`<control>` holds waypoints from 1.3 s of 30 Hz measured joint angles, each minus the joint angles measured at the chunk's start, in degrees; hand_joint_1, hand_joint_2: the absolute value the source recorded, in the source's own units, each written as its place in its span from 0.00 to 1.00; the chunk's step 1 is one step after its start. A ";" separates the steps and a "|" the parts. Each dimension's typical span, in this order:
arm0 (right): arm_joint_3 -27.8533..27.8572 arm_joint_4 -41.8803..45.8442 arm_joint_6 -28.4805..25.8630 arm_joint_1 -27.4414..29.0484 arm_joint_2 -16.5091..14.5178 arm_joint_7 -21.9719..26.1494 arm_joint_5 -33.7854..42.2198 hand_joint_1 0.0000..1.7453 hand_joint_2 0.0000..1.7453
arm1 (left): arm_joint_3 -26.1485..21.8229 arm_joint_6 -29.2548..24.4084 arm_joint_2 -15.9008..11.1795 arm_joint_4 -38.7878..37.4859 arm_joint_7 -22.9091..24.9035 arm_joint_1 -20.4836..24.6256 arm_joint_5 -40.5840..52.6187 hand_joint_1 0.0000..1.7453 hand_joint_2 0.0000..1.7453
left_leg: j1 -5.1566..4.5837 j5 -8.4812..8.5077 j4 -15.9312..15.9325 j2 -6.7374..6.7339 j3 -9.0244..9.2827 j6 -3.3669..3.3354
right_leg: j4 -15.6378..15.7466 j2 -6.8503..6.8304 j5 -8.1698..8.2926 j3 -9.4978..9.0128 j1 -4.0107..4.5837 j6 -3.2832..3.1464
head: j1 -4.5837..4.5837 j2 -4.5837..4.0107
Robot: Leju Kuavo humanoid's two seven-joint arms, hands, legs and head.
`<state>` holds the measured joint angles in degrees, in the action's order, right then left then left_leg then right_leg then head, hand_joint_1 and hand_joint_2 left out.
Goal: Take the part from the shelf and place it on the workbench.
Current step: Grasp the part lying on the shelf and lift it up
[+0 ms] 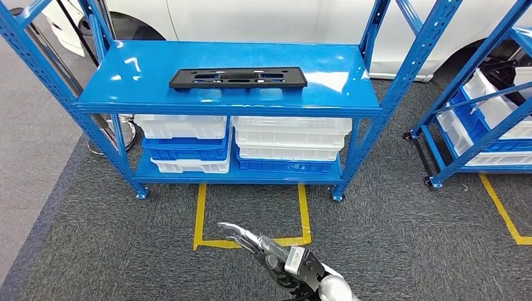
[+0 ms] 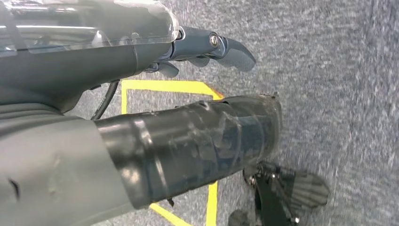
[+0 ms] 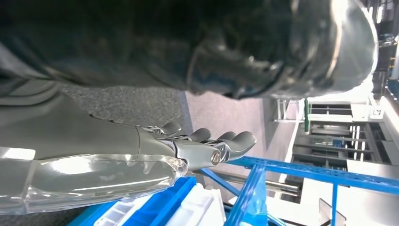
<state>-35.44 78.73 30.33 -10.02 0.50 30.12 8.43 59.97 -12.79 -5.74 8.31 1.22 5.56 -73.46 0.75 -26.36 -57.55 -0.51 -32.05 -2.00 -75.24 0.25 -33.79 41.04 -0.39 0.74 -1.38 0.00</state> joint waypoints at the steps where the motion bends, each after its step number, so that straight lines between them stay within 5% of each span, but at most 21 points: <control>1: -0.11 0.01 -0.01 0.03 0.11 0.03 -0.01 0.00 0.00 | 0.01 0.03 -0.01 0.00 -0.03 0.00 -0.01 0.00 0.00 | -0.03 -0.09 -0.04 0.02 0.11 0.02 | 1.24 -0.01 1.41 -0.50 -0.02 -0.08 | -0.01 0.00; 3: -0.35 0.15 -0.03 0.02 0.26 0.14 -0.01 0.00 0.00 | 0.02 0.10 0.03 0.00 -0.13 0.00 -0.05 0.00 0.00 | -0.08 -0.35 -0.11 0.07 0.45 0.18 | 8.79 -0.07 5.57 -4.04 0.11 -0.64 | -0.01 0.00; 5: -0.52 0.37 -0.09 -0.03 0.34 0.30 -0.03 0.00 0.00 | 0.05 0.14 0.16 0.00 -0.25 0.05 -0.11 0.00 0.00 | -0.27 -0.62 -0.23 0.09 0.57 0.64 | 14.93 -0.21 7.52 -6.92 0.45 -1.28 | 0.01 0.00; 10: -0.68 0.96 -0.27 0.01 0.60 0.56 -0.21 0.00 0.00 | 0.13 0.17 0.25 0.00 -0.48 0.20 -0.20 0.00 0.00 | -0.29 -1.81 -1.27 0.05 0.38 2.15 | 17.05 -0.09 7.56 -8.09 0.27 -2.22 | 0.07 0.00; 13: -0.75 1.13 -0.42 0.05 0.61 0.64 -0.23 0.00 0.00 | 0.14 0.21 0.20 0.00 -0.63 0.29 -0.21 0.00 0.00 | -0.06 -6.46 -11.02 0.13 -4.48 2.88 | 17.42 -0.24 7.37 -8.69 0.02 -2.85 | 0.24 0.00; 15: -0.79 1.11 -0.62 0.22 0.62 0.69 -0.31 0.00 0.00 | 0.15 0.26 0.15 0.00 -0.65 0.17 -0.23 0.00 0.00 | 0.07 -7.42 -16.32 0.12 -7.66 3.27 | 17.30 -0.17 7.05 -8.89 0.03 -2.92 | 0.24 0.00; 16: -0.80 1.11 -0.76 0.29 0.62 0.78 -0.36 0.00 0.00 | 0.17 0.29 0.13 0.00 -0.65 0.08 -0.26 0.00 0.00 | 0.16 -6.13 -15.79 0.11 -7.77 3.37 | 17.18 -0.07 6.82 -9.06 0.00 -2.85 | 0.24 0.00; 18: -0.80 1.14 -0.98 0.34 0.62 1.03 -0.63 0.00 0.00 | 0.22 0.31 0.07 -0.01 -0.67 0.00 -0.34 0.00 0.00 | 0.38 -1.57 -9.00 0.11 -5.14 3.43 | 16.80 0.09 6.13 -9.55 -0.09 -2.46 | 0.23 0.00; 20: -0.80 1.22 -1.13 0.34 0.62 1.30 -1.16 0.00 0.00 | 0.34 0.38 0.04 -0.02 -0.69 0.08 -0.48 0.00 0.00 | 0.25 0.73 -2.76 0.19 -2.29 3.11 | 16.30 0.14 5.45 -9.76 0.04 -1.84 | 0.24 0.00; 25: -0.82 1.61 -1.47 0.37 0.63 1.81 -2.36 0.00 0.00 | 0.92 0.58 0.05 -0.02 -0.72 0.19 -0.85 0.00 0.00 | 0.18 0.30 -0.97 0.31 -1.24 1.22 | 15.12 0.06 4.20 -9.55 0.10 -0.56 | 0.17 0.00; 28: -0.82 1.91 -1.88 0.47 0.73 2.04 -2.81 0.00 0.00 | 1.23 0.63 0.04 -0.02 -0.75 0.27 -1.00 0.00 0.00 | 0.25 0.03 -0.67 0.19 -0.75 0.23 | 6.18 -0.01 0.15 -4.83 -0.02 0.03 | 0.11 0.00; 30: -0.82 1.90 -2.03 0.73 0.93 2.09 -3.18 0.00 0.00 | 1.34 0.63 0.03 -0.04 -0.77 0.27 -1.08 0.00 0.00 | 0.13 -0.28 -0.69 0.22 -0.49 0.01 | 0.50 -0.01 -0.87 -1.04 -0.03 0.09 | 0.11 0.00; 32: -0.83 1.92 -2.07 0.88 1.08 2.14 -3.44 0.00 0.00 | 1.44 0.64 0.03 -0.07 -0.78 0.23 -1.15 0.00 0.00 | -0.02 -0.71 -0.70 0.30 0.15 0.03 | 2.55 -0.01 2.45 -0.98 0.03 -0.27 | 0.12 0.00; 35: -0.85 2.15 -2.16 0.87 1.18 2.24 -3.65 0.00 0.00 | 1.52 0.74 0.15 -0.07 -0.78 0.32 -1.17 0.00 0.00 | -0.29 -1.49 -0.71 0.54 1.11 0.51 | 12.97 0.08 8.08 -5.24 0.50 -1.50 | 0.10 0.00; 39: -0.86 2.50 -2.21 0.92 1.37 2.29 -4.05 0.00 0.00 | 1.58 0.80 0.23 -0.07 -0.80 0.50 -1.18 0.00 0.00 | -0.19 -1.92 -0.47 0.64 1.22 1.68 | 16.10 0.03 8.00 -6.65 0.70 -2.15 | 0.10 0.00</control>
<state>-36.29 81.23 28.12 -9.10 1.87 32.41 4.38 61.55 -11.98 -5.51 8.24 0.42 6.06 -74.64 0.56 -28.28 -58.02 0.13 -30.83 -0.32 -59.14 0.29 -25.80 34.39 0.31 -1.41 -1.28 0.00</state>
